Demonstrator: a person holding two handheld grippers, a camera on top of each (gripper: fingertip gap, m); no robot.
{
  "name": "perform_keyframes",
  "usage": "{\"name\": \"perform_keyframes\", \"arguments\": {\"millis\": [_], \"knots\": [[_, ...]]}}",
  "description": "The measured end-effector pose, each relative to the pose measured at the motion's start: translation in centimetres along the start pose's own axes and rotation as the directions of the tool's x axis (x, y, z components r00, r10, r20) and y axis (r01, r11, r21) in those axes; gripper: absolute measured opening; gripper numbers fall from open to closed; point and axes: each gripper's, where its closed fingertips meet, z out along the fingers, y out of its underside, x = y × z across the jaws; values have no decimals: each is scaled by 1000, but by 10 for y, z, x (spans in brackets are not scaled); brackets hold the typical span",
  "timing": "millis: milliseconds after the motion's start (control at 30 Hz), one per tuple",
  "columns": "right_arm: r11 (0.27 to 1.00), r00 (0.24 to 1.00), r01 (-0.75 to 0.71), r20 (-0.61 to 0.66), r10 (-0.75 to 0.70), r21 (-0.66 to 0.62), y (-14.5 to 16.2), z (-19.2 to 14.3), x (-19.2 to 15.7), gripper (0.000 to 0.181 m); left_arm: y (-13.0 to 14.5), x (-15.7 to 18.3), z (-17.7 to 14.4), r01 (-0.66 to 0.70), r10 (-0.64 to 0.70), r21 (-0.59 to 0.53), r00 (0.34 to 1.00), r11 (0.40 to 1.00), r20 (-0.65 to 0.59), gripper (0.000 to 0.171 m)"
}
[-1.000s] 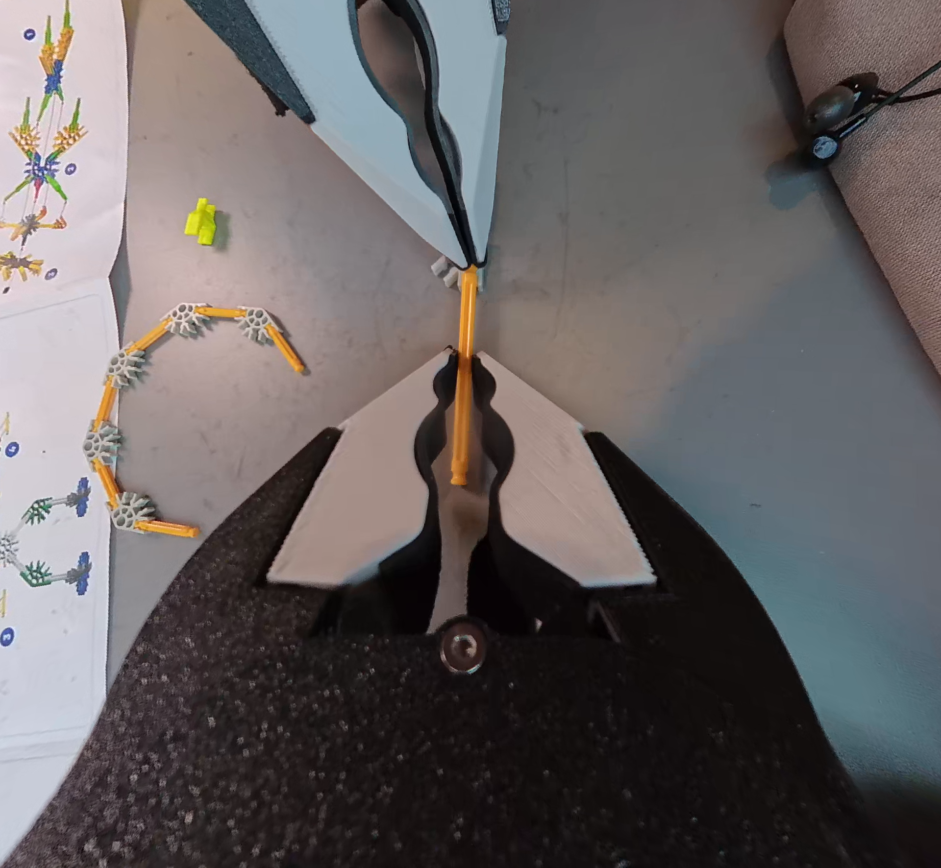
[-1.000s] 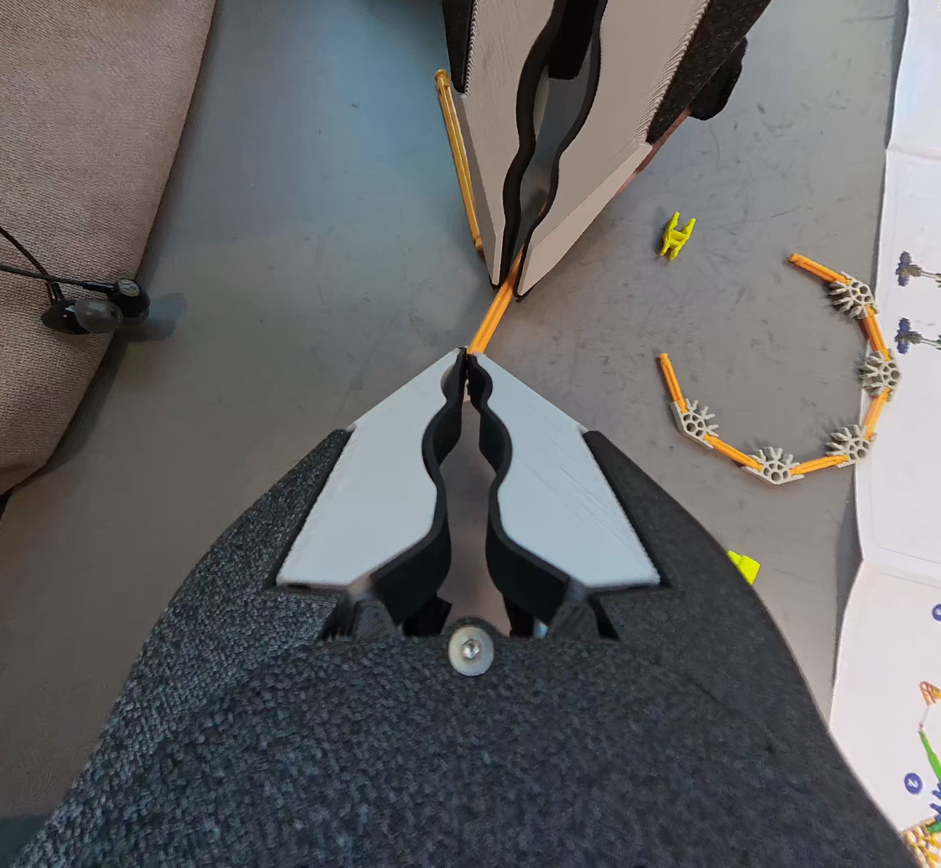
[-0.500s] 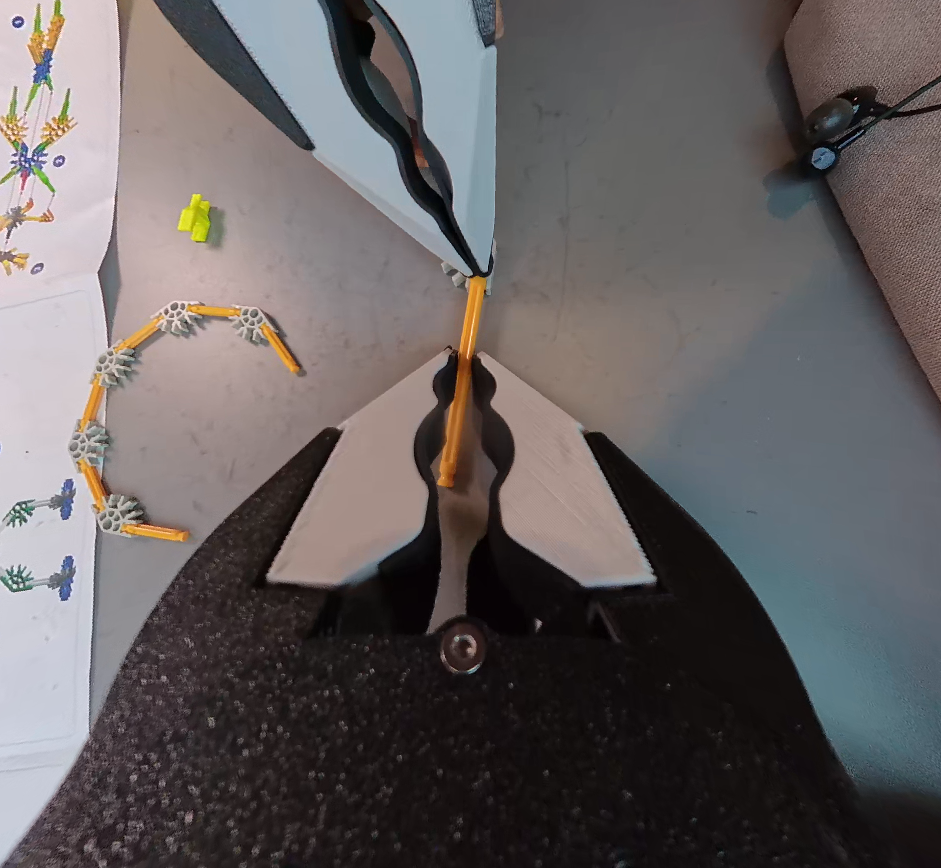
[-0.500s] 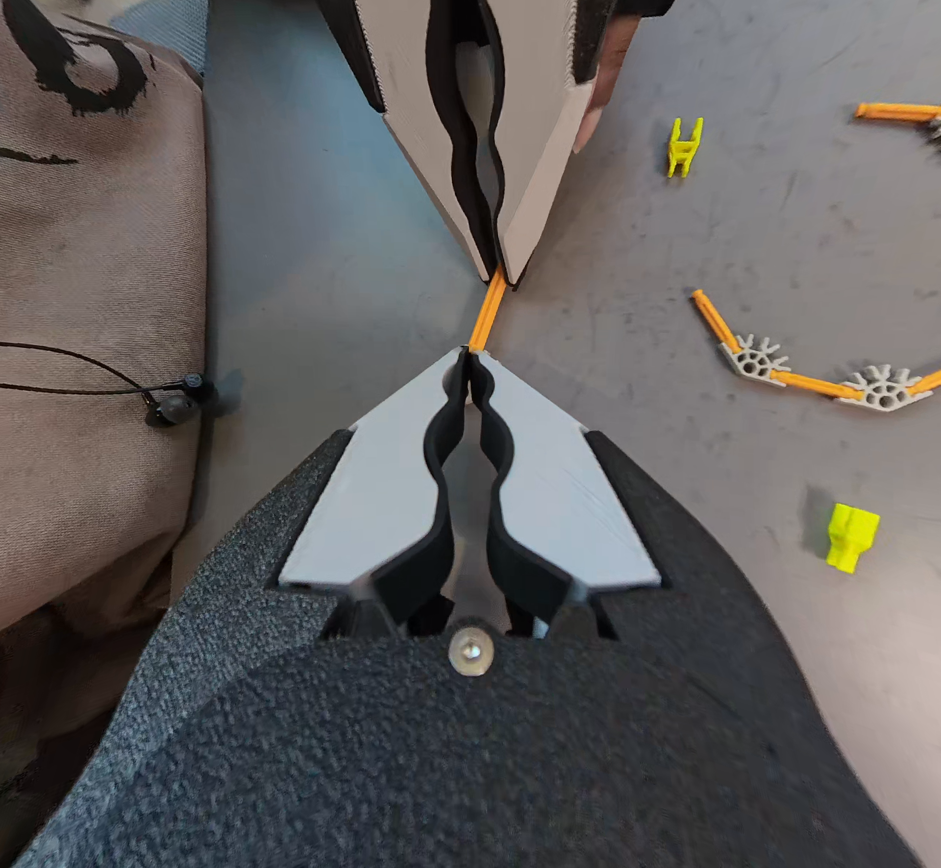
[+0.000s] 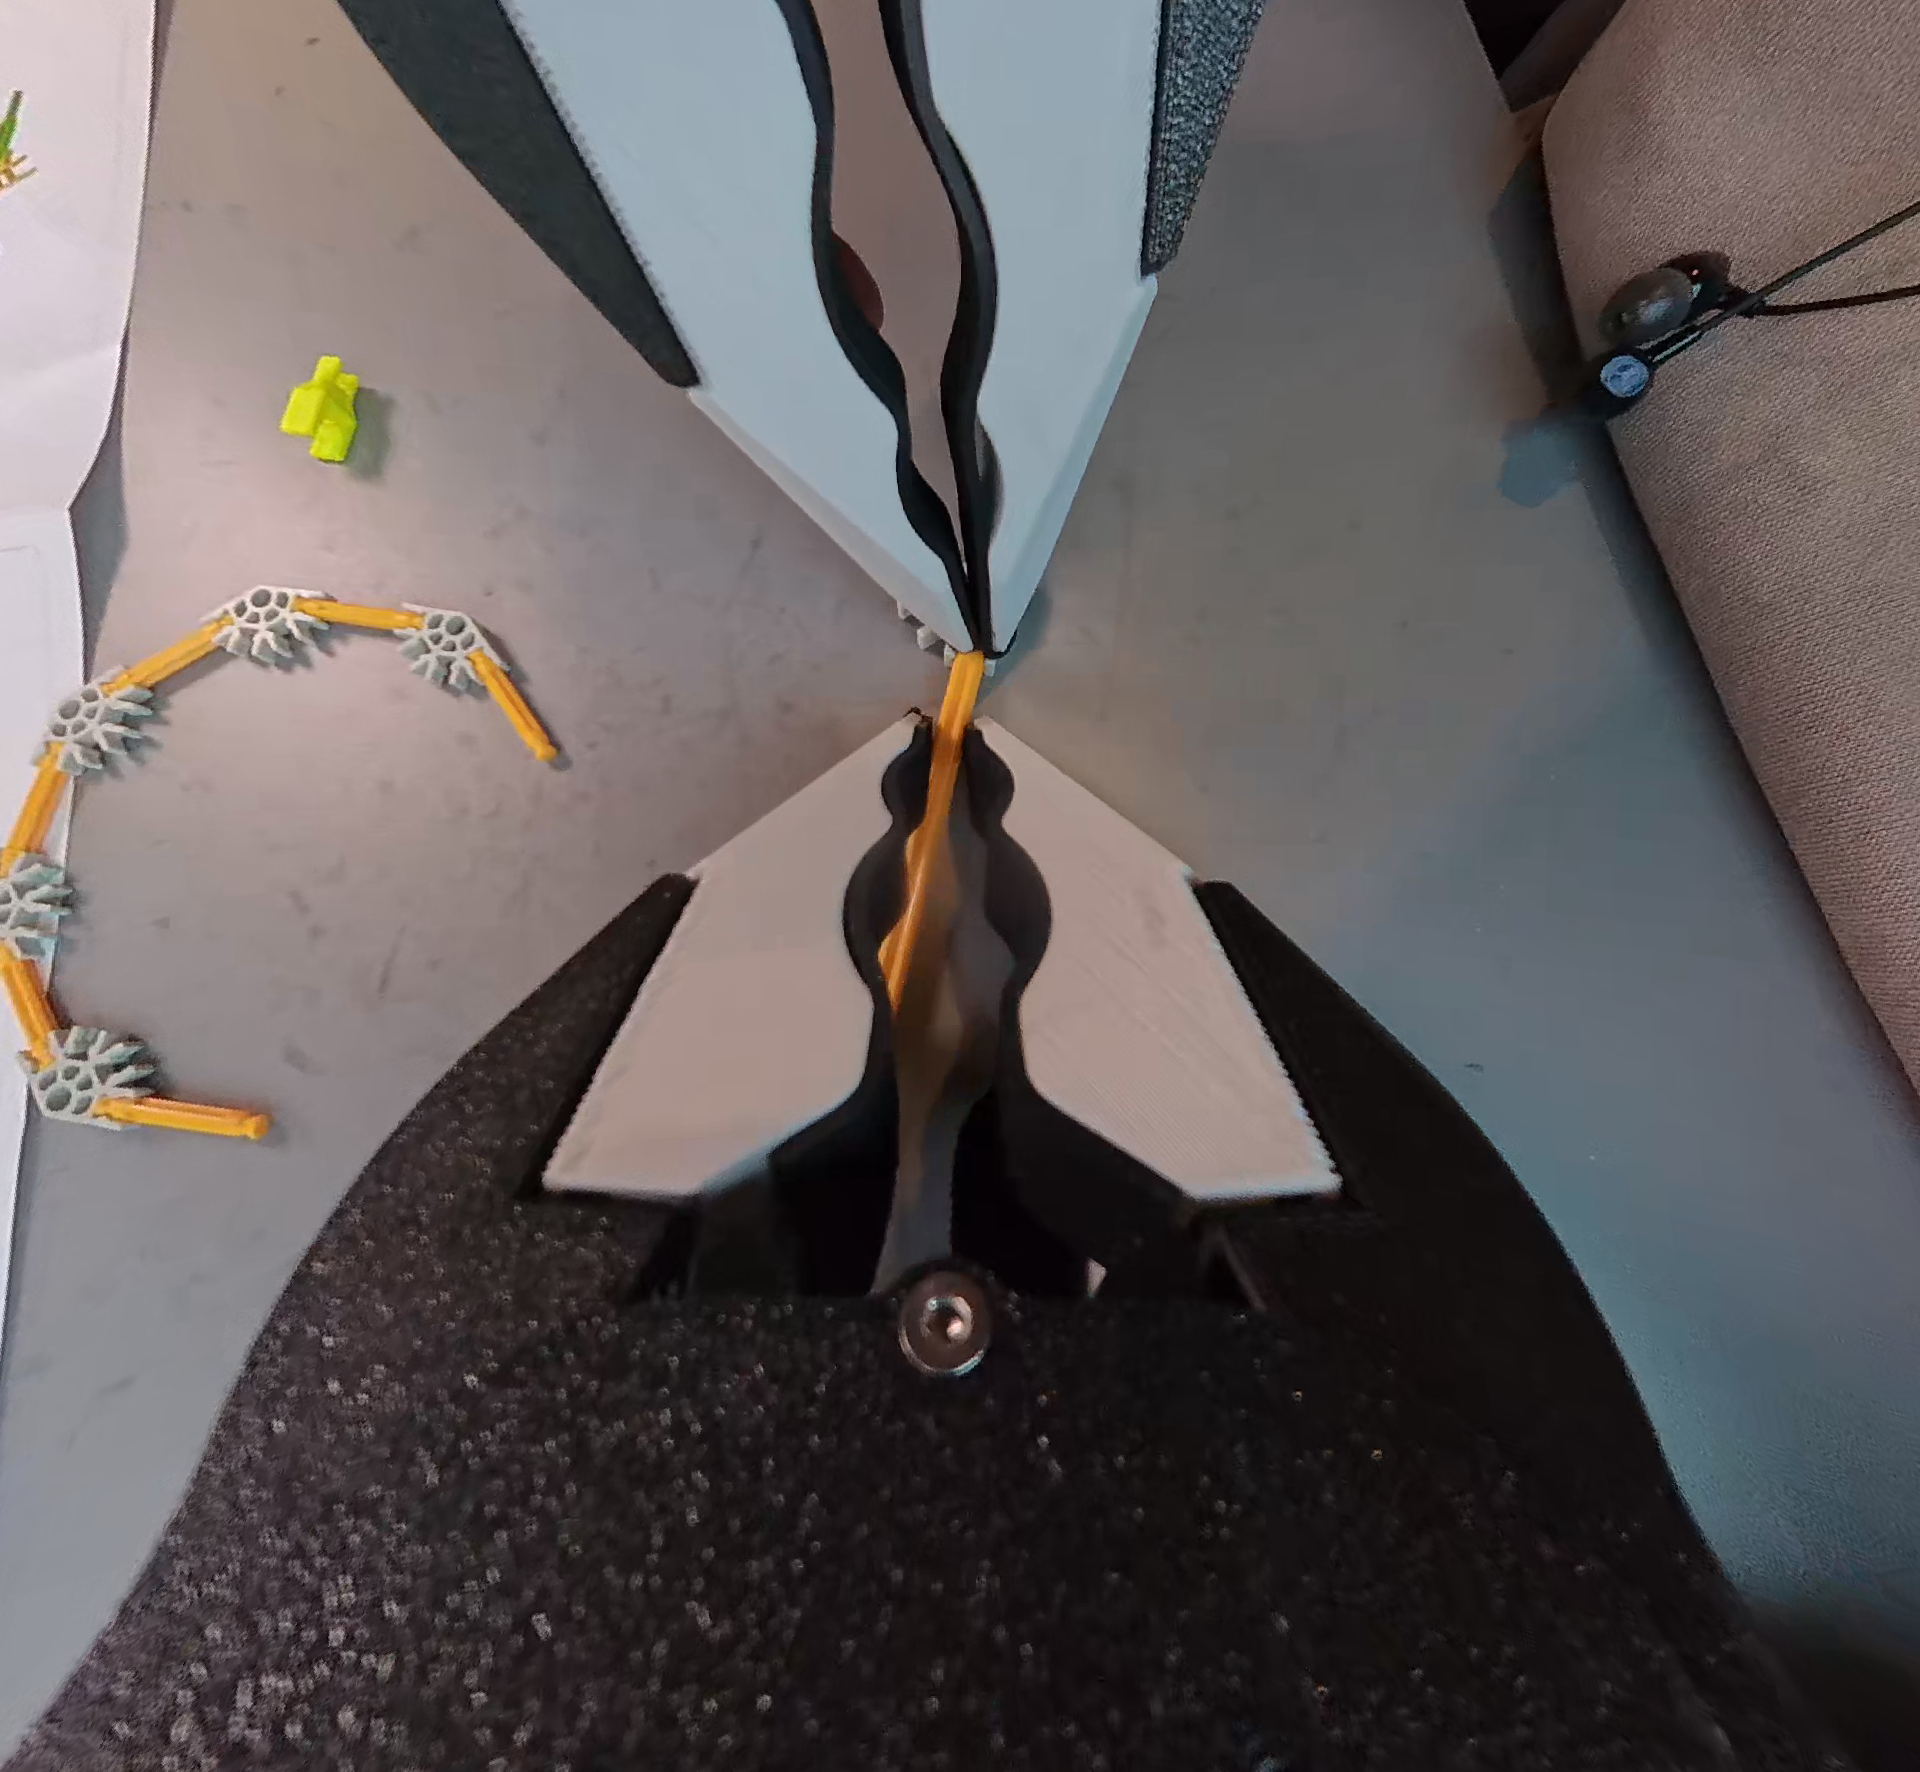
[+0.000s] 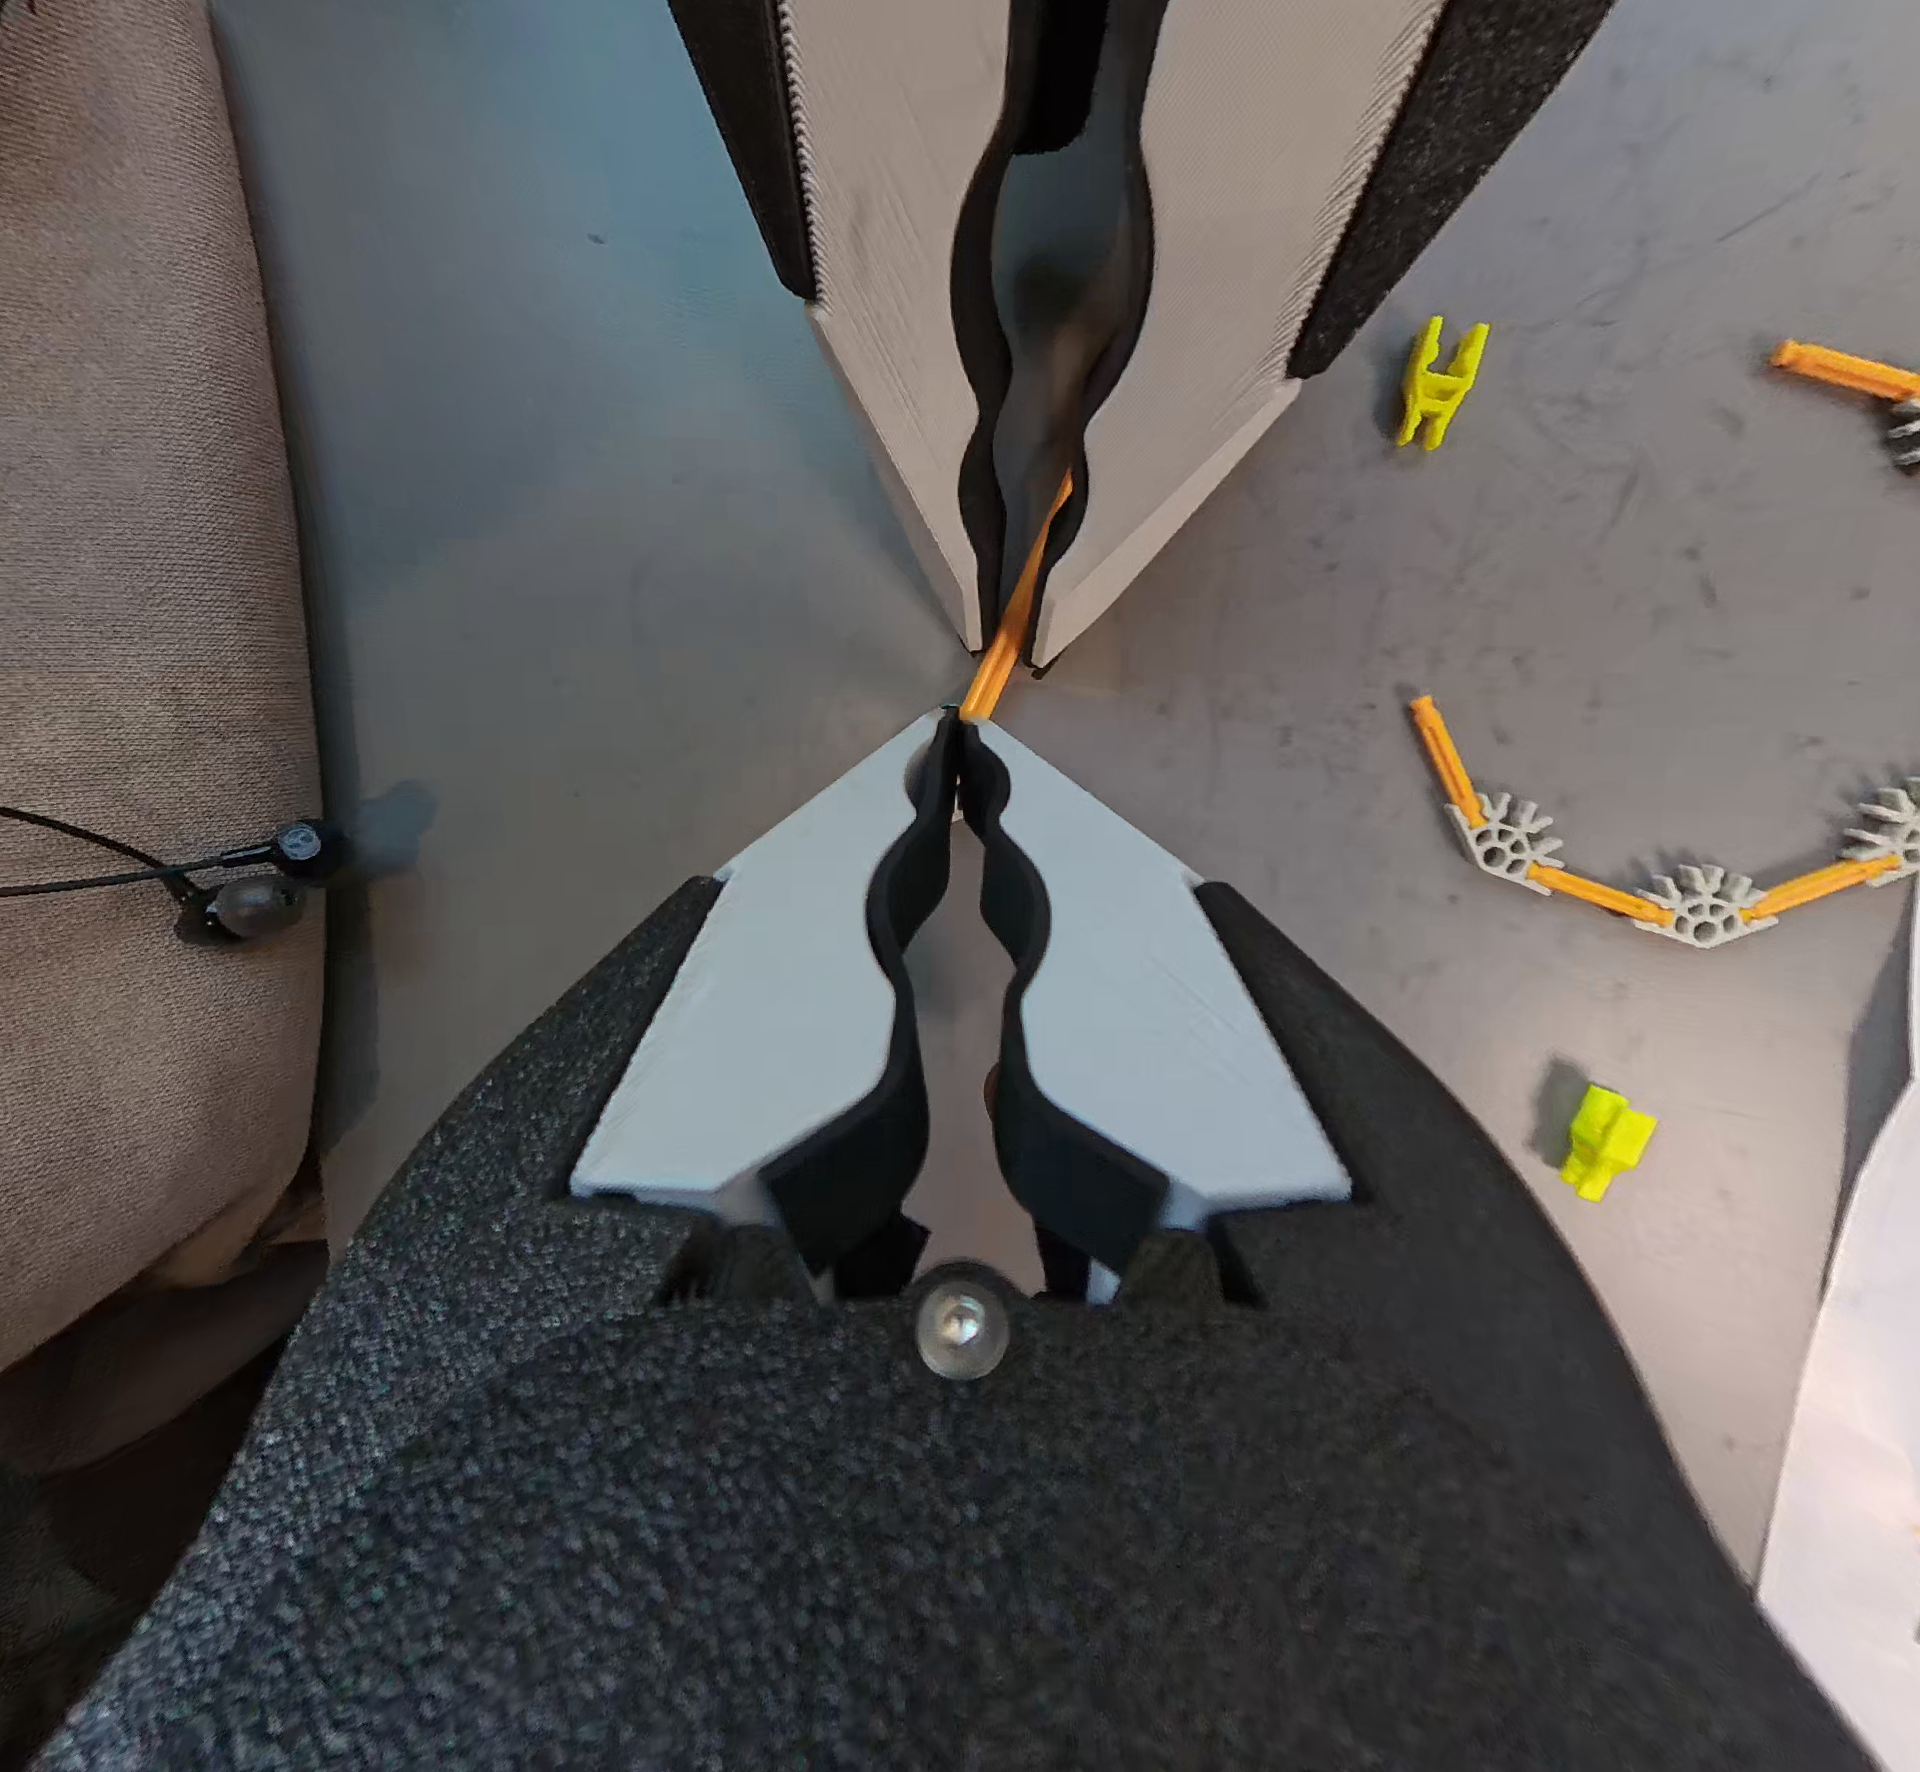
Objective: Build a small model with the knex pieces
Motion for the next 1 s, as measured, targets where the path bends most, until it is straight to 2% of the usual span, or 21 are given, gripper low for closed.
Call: {"name": "perform_keyframes", "arguments": {"millis": [167, 267, 367, 467, 500, 533, 600, 700, 800, 900, 1000], "knots": [[994, 999, -4, 40, 0, 112, 1, -3, 2, 0, 0, 0, 0, -8, 8, 14, 1000, 1000, 1, 5], [969, 996, -43, 87, 23, 242, -5, -23, 5, 10, 1, 0, -1, -51, 50, 20, 999, 999, 15, 5], [970, 996, 51, 55, -66, 240, 5, -31, 7, 15, 1, -4, -2, -81, 81, 13, 996, 997, 45, 9], [957, 993, 89, 54, -107, 276, 0, -20, 5, 34, 3, -9, -5, -82, 82, 5, 994, 997, 68, 10], [961, 993, 91, 50, -108, 262, 1, -14, 6, 48, 4, -10, -6, -80, 80, 4, 994, 997, 74, 10], [966, 993, 102, 36, -114, 239, 2, -7, 7, 54, 5, -13, -7, -79, 79, 0, 993, 997, 89, 10], [967, 991, 134, -11, -135, 217, 2, 0, 9, 47, 6, -18, -11, -81, 81, -2, 990, 997, 118, 10], [978, 992, 116, -67, -106, 175, 5, 0, 15, 21, 7, -28, -17, -72, 71, -2, 982, 997, 177, 9], [989, 998, 57, -42, -52, 133, 10, -3, 11, 24, 3, -31, -28, -43, 36, 37, 983, 998, 182, 9], [986, 992, 127, 14, -129, 109, 14, -2, -8, 25, -3, -16, -37, 9, -15, 83, 997, 997, 76, 9], [984, 988, 149, 29, -152, 96, 17, -3, -13, 25, 4, 10, -37, 60, -58, 23, 996, 998, -74, 10]]}}
